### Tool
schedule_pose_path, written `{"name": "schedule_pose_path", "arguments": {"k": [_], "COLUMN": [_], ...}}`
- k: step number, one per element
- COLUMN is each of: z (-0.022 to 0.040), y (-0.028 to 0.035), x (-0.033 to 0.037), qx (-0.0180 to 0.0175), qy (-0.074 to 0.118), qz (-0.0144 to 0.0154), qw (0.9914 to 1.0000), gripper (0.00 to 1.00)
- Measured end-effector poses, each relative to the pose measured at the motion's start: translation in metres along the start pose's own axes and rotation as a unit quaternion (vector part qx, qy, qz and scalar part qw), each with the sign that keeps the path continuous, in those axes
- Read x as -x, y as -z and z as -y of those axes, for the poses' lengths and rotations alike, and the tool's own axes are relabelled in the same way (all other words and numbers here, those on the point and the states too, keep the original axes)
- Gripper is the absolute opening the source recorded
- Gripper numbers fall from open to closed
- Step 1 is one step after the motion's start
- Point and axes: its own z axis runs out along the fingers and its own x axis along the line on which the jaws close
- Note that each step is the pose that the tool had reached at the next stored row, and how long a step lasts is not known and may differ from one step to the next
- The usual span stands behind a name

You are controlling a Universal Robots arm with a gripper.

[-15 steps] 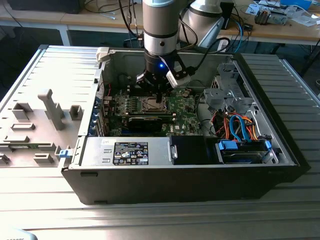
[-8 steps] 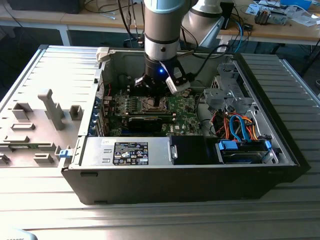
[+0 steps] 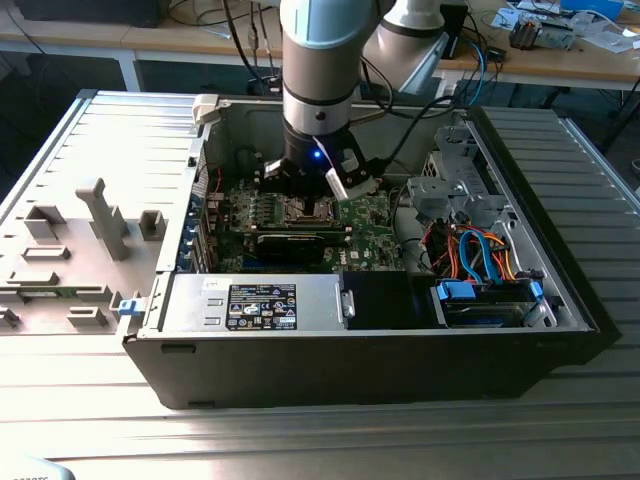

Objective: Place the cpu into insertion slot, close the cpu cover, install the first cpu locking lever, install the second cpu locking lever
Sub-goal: 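Install the second cpu locking lever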

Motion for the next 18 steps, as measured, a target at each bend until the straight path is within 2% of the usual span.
{"name": "schedule_pose_path", "arguments": {"k": [2,4,7,15,16,18], "z": [0.0016,0.0023,0.0025,0.0063,0.0064,0.0068], "y": [-0.0006,-0.0017,-0.0036,-0.0128,-0.0138,-0.0178], "x": [-0.0054,-0.0146,-0.0214,-0.029,-0.0304,-0.0343], "qx": [0.0027,0.0068,0.0081,0.0095,0.01,0.0134], "qy": [0.0,0.0,0.0,0.0,0.001,0.002], "qz": [0.0001,0.0003,0.0005,0.0004,0.0004,0.0003], "qw": [1.0,0.99998,0.99997,0.99995,0.99995,0.99991], "gripper": [0.11,0.11,0.11,0.11,0.11,0.11]}}
